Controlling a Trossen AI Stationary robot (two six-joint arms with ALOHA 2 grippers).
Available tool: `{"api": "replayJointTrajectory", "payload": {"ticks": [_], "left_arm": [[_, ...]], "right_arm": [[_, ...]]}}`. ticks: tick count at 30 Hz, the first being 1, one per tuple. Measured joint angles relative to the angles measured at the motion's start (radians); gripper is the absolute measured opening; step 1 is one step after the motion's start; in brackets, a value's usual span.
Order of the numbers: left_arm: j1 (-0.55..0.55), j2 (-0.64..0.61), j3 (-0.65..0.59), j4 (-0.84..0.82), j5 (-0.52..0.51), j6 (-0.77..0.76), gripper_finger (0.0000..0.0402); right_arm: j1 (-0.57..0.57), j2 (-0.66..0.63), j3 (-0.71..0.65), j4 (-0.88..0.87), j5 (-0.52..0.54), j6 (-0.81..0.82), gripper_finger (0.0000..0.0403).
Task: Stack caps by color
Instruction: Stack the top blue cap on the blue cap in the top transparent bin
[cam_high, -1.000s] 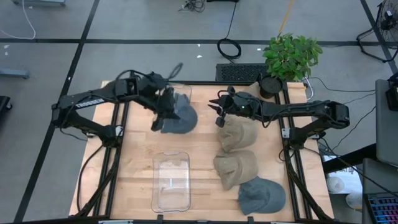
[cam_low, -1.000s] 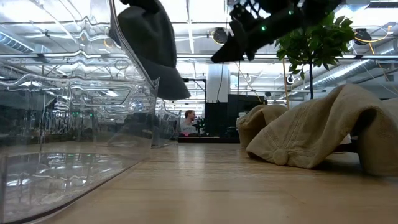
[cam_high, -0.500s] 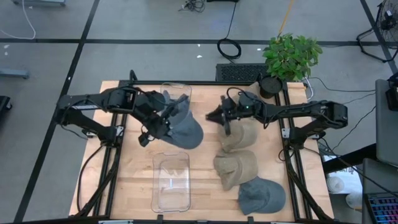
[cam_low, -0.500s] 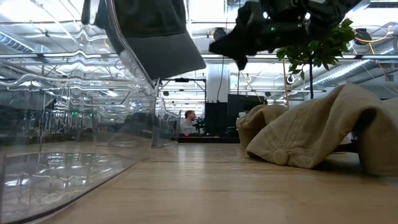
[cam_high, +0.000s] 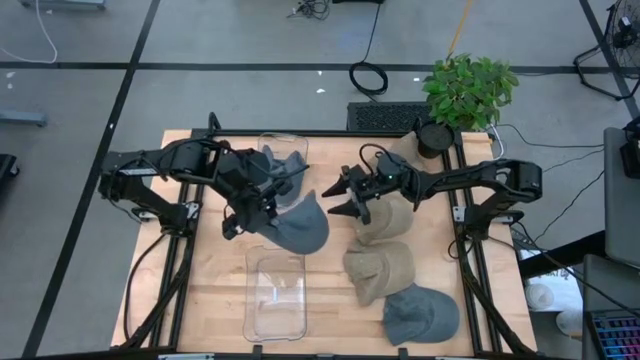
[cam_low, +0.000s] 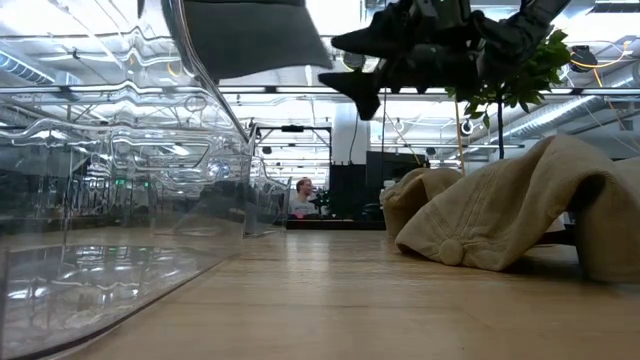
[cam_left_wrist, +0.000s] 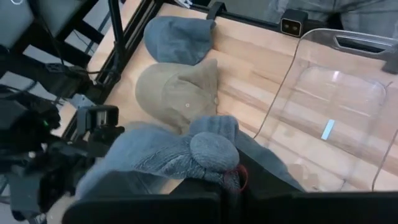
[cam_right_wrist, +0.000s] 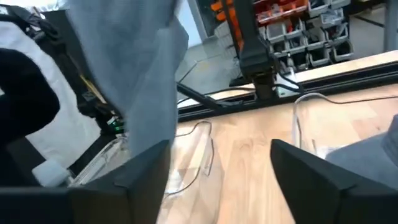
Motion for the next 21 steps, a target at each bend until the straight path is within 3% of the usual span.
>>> {"api": "replayJointTrajectory", "payload": {"ticks": [5,13,21], "left_arm": [[0.003,-0.001,0.001,0.009,-0.014,0.005,0.0003],[0.003,-0.001,0.001,0.03,-0.017,0.009,0.0003],[0.005,-0.002,0.001,0.07,-0.018,-0.028,0.0003]], "right_arm": [[0.012,0.015,0.002,0.098,-0.142,0.034,0.0291],[0.042,0.016,0.024,0.1,-0.141,0.027,0.0282],[0.055,0.109,0.122,0.095,-0.143,0.025,0.0277]]}}
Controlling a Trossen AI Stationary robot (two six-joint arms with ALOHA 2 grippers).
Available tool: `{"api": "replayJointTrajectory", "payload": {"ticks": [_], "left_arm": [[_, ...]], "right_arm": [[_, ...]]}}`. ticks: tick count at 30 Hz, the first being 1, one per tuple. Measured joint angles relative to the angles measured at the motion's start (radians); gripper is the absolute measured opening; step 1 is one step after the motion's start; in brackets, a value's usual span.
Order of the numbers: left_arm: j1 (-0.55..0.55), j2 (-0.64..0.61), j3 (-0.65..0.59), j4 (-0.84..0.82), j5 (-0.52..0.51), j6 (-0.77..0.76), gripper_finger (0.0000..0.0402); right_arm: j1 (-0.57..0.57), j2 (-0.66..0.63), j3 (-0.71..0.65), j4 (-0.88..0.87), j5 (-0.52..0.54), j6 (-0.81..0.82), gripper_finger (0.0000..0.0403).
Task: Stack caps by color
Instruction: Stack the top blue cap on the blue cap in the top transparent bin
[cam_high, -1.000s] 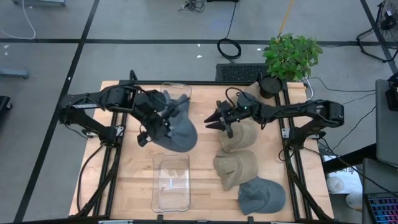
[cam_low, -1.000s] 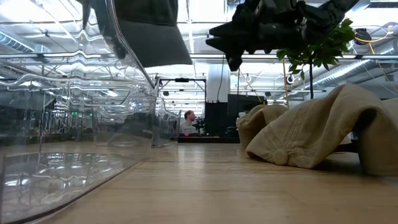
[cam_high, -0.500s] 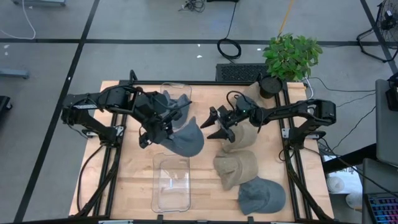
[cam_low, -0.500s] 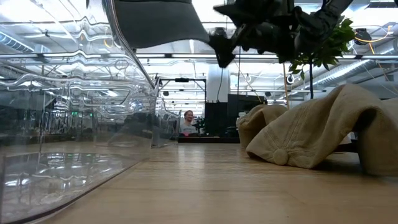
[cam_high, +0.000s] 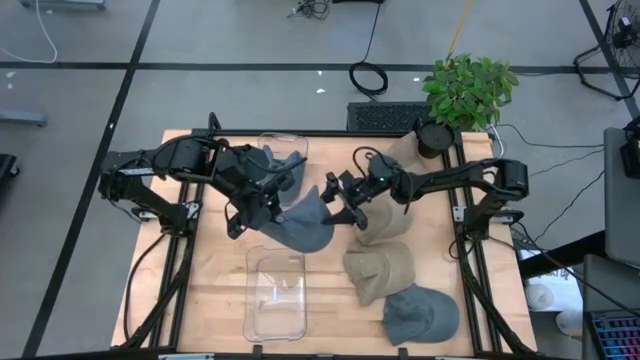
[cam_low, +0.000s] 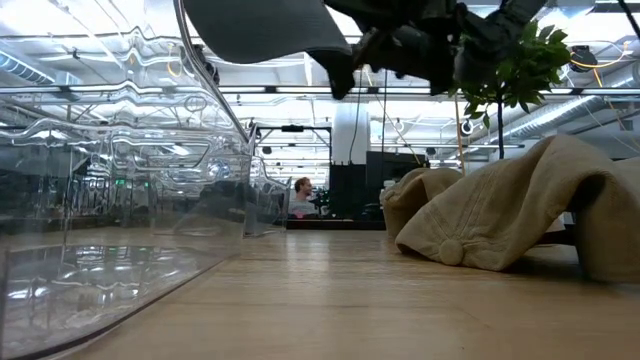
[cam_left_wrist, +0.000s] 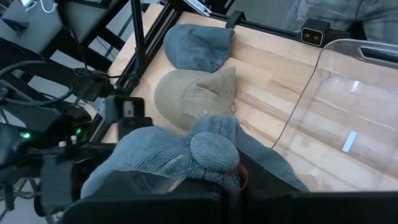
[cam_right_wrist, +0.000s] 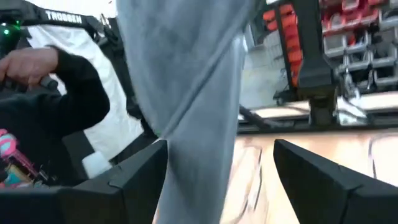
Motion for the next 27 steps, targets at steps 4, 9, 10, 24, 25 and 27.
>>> {"api": "replayJointTrajectory", "payload": {"ticks": [4,9,10,24,25,27], "left_arm": [[0.008,0.0,0.0,0.0,-0.004,-0.036,0.0003],[0.019,0.0,0.0,-0.003,-0.033,-0.073,0.0003],[0.023,0.0,0.0,-0.006,-0.039,-0.074,0.0003],[0.046,0.0,0.0,0.101,-0.317,-0.429,0.0037],[0.048,0.0,0.0,0.109,-0.389,-0.513,0.0049],[0.059,0.0,0.0,0.099,-0.521,-0.593,0.008]], "right_arm": [[0.005,0.019,0.016,-0.012,-0.003,-0.033,0.0255],[0.008,0.014,0.017,-0.007,-0.09,-0.066,0.0184],[0.011,0.013,0.017,-0.007,-0.106,-0.074,0.0162],[0.038,0.009,0.017,-0.045,-0.082,-0.223,0.0004],[0.037,0.01,0.017,-0.049,-0.065,-0.226,0.0003],[0.032,0.011,0.016,-0.059,-0.049,-0.226,0.0003]]}}
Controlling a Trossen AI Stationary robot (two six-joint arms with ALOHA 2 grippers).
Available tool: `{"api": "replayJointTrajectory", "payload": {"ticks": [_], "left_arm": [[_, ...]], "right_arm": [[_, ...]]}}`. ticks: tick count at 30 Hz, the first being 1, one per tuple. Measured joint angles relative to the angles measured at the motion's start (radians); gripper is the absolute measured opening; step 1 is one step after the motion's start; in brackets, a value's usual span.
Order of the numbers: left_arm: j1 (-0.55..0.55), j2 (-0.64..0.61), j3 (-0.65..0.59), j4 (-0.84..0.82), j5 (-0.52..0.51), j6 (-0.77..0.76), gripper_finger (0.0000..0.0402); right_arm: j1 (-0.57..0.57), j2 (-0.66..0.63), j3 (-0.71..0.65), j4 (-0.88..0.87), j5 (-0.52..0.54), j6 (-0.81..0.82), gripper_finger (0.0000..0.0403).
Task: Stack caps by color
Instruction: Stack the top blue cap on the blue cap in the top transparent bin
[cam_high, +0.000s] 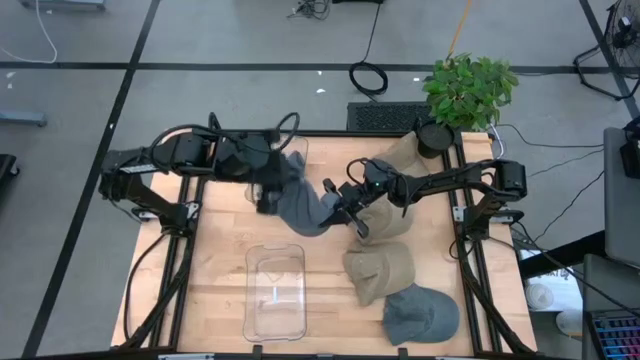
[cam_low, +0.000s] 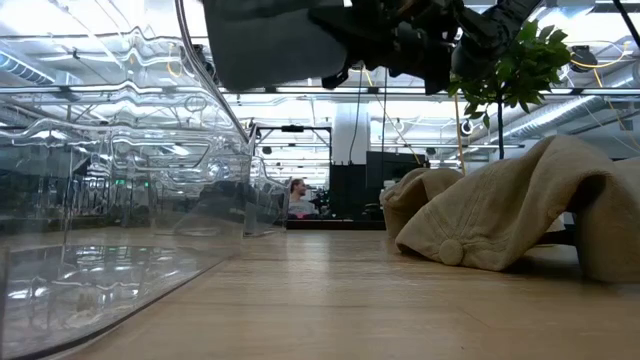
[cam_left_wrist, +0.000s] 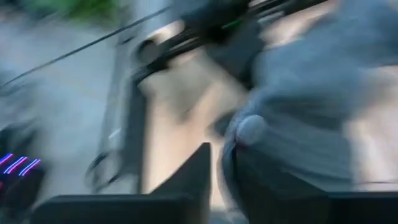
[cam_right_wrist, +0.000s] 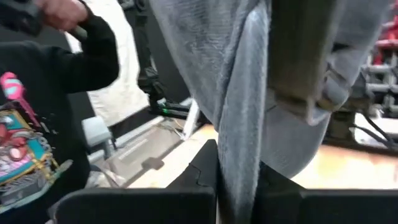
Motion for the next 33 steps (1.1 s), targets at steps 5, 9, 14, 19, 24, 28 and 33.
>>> {"api": "replayJointTrajectory", "payload": {"ticks": [5,9,14,19,24,28,33], "left_arm": [[0.019,-0.016,0.0,-0.041,-0.293,-0.057,0.0177],[0.046,-0.051,0.001,-0.108,-0.437,-0.126,0.0246],[0.139,-0.109,-0.007,-0.248,-0.386,-0.293,0.0282],[0.227,-0.21,-0.145,-0.179,-0.262,-0.339,0.0275],[0.318,-0.344,-0.408,0.023,-0.122,-0.301,0.0246],[0.394,-0.442,-0.649,0.249,0.007,-0.261,0.0226],[0.465,-0.532,-0.921,0.581,0.253,-0.276,0.0217]], "right_arm": [[-0.02,0.001,-0.001,-0.009,0.003,0.022,0.0002],[-0.027,-0.015,-0.002,-0.069,0.082,0.006,0.0001],[-0.03,-0.101,-0.002,-0.252,0.28,-0.119,0.0001],[-0.03,-0.199,-0.002,-0.336,0.416,-0.231,0.0001],[-0.032,-0.242,-0.002,-0.348,0.445,-0.273,0.0],[-0.039,-0.248,-0.002,-0.343,0.443,-0.289,0.0],[-0.046,-0.247,-0.002,-0.323,0.446,-0.289,0.0]]}}
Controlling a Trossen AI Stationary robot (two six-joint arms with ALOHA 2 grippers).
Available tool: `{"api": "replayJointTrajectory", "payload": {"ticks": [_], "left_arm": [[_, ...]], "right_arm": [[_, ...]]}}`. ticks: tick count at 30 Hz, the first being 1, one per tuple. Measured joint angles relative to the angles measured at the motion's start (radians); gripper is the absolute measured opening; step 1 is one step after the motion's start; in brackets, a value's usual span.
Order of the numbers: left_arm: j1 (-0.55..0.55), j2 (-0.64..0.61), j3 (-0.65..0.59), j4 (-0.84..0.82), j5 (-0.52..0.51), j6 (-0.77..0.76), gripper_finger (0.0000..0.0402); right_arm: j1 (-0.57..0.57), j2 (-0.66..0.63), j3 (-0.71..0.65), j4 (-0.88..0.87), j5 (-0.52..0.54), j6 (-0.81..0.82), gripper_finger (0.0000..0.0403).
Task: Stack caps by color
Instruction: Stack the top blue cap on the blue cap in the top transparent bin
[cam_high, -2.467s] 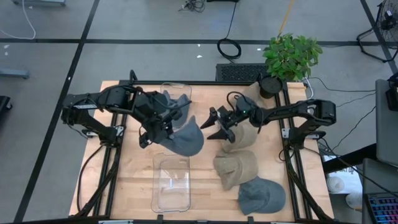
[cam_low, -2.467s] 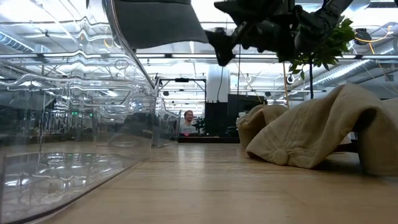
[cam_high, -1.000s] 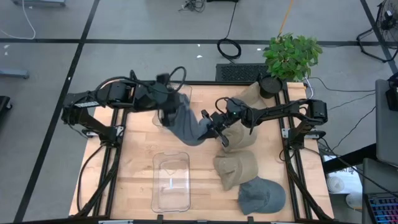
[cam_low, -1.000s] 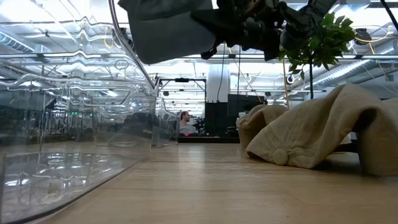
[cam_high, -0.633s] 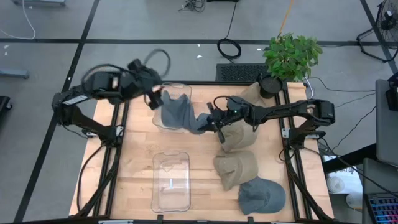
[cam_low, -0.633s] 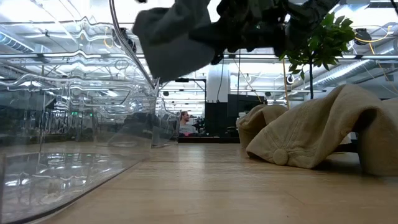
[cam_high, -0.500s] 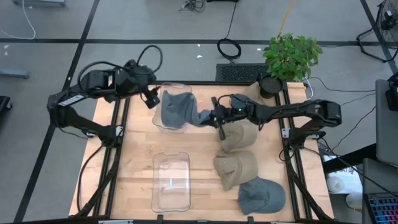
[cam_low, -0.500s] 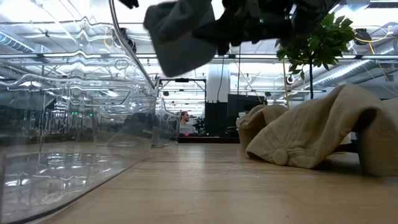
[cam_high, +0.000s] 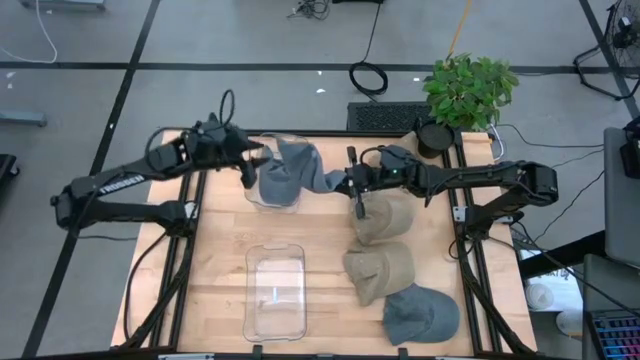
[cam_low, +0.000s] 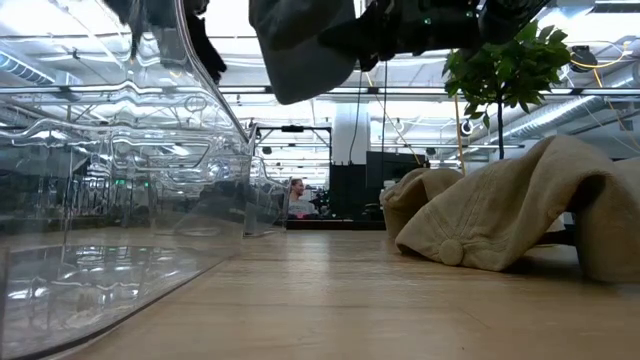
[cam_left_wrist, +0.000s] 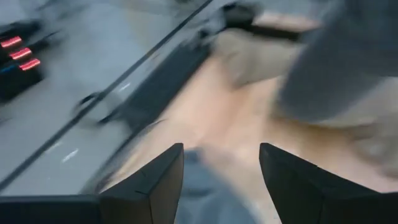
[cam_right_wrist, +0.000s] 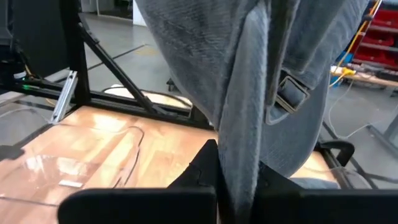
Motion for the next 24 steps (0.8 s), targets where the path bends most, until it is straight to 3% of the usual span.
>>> {"api": "replayJointTrajectory", "payload": {"ticks": [5,11,13,17,24], "left_arm": [[0.009,-0.037,-0.197,0.371,0.252,-0.006,0.0223],[0.009,-0.039,-0.334,0.713,0.375,-0.042,0.0225],[0.009,-0.039,-0.355,0.766,0.382,-0.053,0.0225],[0.008,-0.039,-0.37,0.797,0.388,-0.09,0.0225],[-0.021,-0.035,-0.371,0.822,0.517,-0.165,0.0225]], "right_arm": [[0.0,0.0,0.0,0.069,-0.01,0.01,0.0],[0.002,0.034,0.001,0.171,-0.182,0.103,0.0],[0.003,0.051,0.0,0.21,-0.244,0.14,0.0],[0.002,0.081,0.001,0.265,-0.267,0.175,0.0],[0.003,0.101,0.001,0.3,-0.287,0.181,0.0]]}}
